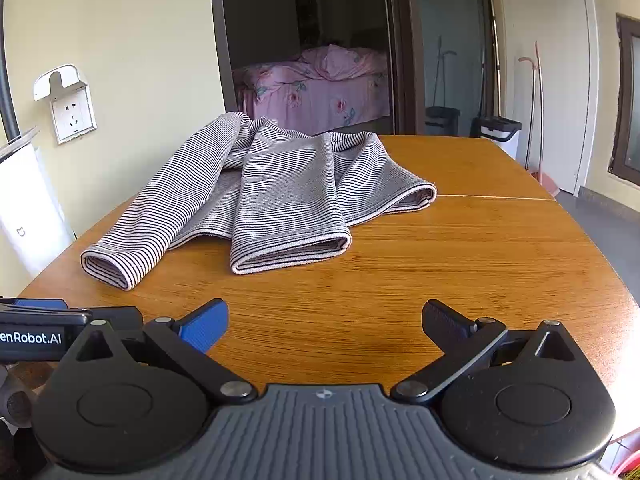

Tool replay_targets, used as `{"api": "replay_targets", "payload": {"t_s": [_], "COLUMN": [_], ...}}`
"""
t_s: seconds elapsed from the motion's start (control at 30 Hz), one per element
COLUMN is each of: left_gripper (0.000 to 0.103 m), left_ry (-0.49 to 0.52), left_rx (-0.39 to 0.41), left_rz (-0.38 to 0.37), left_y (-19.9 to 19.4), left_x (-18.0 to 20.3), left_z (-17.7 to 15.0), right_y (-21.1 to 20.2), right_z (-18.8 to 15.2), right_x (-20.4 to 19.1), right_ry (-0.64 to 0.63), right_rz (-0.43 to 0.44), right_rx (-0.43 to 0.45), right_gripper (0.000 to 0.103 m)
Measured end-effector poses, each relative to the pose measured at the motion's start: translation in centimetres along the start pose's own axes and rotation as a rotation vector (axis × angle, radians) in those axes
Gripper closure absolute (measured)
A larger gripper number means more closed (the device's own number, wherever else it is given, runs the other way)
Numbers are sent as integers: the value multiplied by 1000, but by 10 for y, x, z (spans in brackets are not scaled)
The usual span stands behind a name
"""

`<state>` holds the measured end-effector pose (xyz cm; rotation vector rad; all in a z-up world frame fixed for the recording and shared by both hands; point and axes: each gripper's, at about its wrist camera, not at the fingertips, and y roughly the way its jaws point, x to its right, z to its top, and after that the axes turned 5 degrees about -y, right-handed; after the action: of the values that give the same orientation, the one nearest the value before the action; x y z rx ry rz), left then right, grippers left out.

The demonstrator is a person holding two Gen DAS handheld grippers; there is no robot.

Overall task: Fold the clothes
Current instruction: 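Grasp the shirt body with the left gripper while the right gripper grasps it too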

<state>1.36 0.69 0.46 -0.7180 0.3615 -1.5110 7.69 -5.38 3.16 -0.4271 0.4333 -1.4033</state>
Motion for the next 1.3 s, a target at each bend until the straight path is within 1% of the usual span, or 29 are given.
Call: {"api": "replay_targets", "payload": {"t_s": [0.13, 0.2, 0.3, 0.37, 0.47, 0.63, 0.7, 0.77, 0.87, 0.97, 1.03, 1.13, 1.2, 1.27, 1.3], "left_gripper": [0, 0, 0, 0, 0, 0, 0, 0, 0, 0, 0, 0, 0, 1, 6], "left_ry": [7, 10, -3, -8, -27, -4, -15, -15, -45, -69, -57, 9, 58, 100, 109], "left_rx": [8, 26, 41, 55, 64, 120, 103, 50, -27, -92, -120, -114, -92, -81, -87], "left_rz": [-69, -100, -120, -128, -134, -103, -99, -109, -134, -134, -142, -158, -163, -153, -149], "left_y": [9, 15, 27, 35, 50, 72, 86, 104, 128, 142, 144, 140, 138, 142, 147], "left_x": [1, 1, -2, -6, -16, -22, -25, -26, -29, -37, -42, -39, -34, -29, -28], "left_z": [25, 45, 78, 95, 115, 138, 146, 153, 162, 169, 174, 186, 194, 201, 203], "right_y": [10, 18, 35, 51, 79, 123, 142, 162, 183, 191, 193, 201, 206, 212, 217], "right_z": [23, 40, 67, 83, 106, 129, 134, 138, 143, 150, 155, 160, 169, 181, 187], "right_x": [11, 16, 21, 24, 29, 31, 28, 25, 20, 21, 19, 16, 10, 2, -3], "right_ry": [6, -16, -49, -63, -48, -27, -20, -11, -3, 11, 2, -45, -86, -114, -119], "right_rz": [52, 58, 61, 65, 89, 114, 130, 148, 147, 159, 177, 180, 160, 154, 157], "right_rx": [2, 14, 27, 27, 16, -13, -41, -73, -90, -104, -130, -164, -149, -121, -111], "right_gripper": [0, 0, 0, 0, 0, 0, 0, 0, 0, 0, 0, 0, 0, 0, 0]}}
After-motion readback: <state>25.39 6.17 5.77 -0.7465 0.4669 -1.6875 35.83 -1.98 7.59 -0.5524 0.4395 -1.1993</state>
